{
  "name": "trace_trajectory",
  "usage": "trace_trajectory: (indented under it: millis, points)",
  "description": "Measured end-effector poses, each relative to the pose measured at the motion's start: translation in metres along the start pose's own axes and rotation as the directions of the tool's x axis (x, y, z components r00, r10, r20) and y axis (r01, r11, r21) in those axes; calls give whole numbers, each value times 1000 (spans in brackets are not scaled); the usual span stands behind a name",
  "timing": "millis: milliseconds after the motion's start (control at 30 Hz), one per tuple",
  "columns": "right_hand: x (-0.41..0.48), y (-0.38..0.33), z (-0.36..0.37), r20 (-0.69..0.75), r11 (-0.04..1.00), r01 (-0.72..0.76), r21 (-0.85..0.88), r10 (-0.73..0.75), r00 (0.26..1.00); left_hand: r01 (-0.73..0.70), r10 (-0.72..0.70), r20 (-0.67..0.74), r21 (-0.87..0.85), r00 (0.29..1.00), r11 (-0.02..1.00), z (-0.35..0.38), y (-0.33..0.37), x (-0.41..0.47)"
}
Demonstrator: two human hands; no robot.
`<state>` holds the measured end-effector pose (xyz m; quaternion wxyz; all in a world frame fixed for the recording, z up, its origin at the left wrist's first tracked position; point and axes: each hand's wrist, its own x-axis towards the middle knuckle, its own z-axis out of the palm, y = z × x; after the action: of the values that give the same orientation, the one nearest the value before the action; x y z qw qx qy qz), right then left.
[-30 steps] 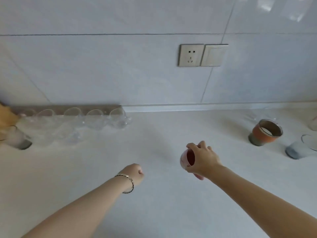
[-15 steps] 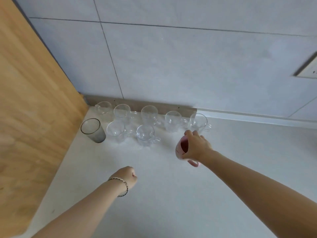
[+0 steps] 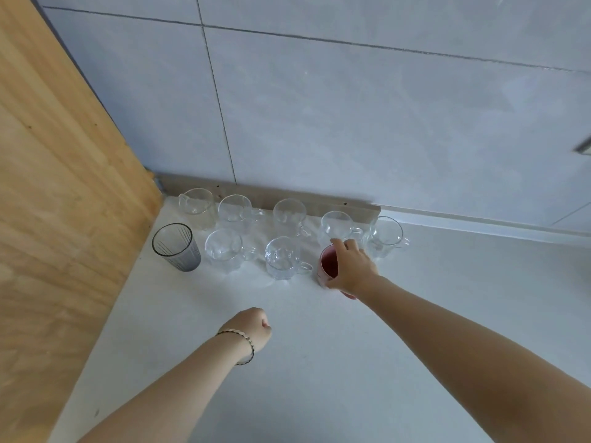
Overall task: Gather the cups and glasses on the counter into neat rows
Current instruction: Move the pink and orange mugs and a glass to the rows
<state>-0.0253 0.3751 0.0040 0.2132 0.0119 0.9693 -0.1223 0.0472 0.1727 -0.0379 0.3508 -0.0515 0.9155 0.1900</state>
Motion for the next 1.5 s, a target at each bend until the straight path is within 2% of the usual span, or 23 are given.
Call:
trace_trajectory:
  millis: [133, 300, 367, 500, 633, 800, 1000, 1167, 1300, 1400, 1500]
  points:
    - [-25, 22, -2, 4, 998, -6, 60, 6, 1000, -47, 48, -9, 51, 999, 998, 3, 22, -4]
    - [-81, 92, 0, 237, 990, -135, -35, 140, 961, -117, 114, 29, 148, 993, 982, 18, 70, -15]
    - [-107, 128, 0, 265, 979, -205, -20, 203, 943, -166, 158, 57, 209, 986, 964, 29, 99, -17]
    - [-160, 217, -5, 234, 931, -362, 32, 346, 909, -298, 277, 113, 301, 954, 906, 61, 180, -27]
    - [-212, 321, -16, 182, 868, -485, 108, 462, 868, -429, 398, 159, 318, 903, 846, 110, 281, -47]
    - [-263, 464, -26, 120, 786, -583, 206, 571, 812, -494, 457, 188, 333, 870, 803, 186, 410, -71]
    - [-287, 613, -48, 29, 776, -592, 220, 601, 799, -487, 449, 190, 307, 873, 818, 272, 548, -86]
    - [-257, 676, -88, -62, 797, -543, 265, 576, 815, -465, 428, 181, 360, 885, 809, 298, 620, -85]
    - [-209, 695, -118, -151, 817, -455, 354, 530, 834, -423, 391, 162, 347, 906, 837, 299, 644, -69]
    - [-174, 700, -126, -109, 819, -438, 370, 507, 855, -378, 345, 156, 340, 926, 861, 298, 641, -56]
    - [-151, 703, -121, -61, 850, -427, 308, 465, 883, -322, 295, 129, 326, 947, 889, 292, 624, -46]
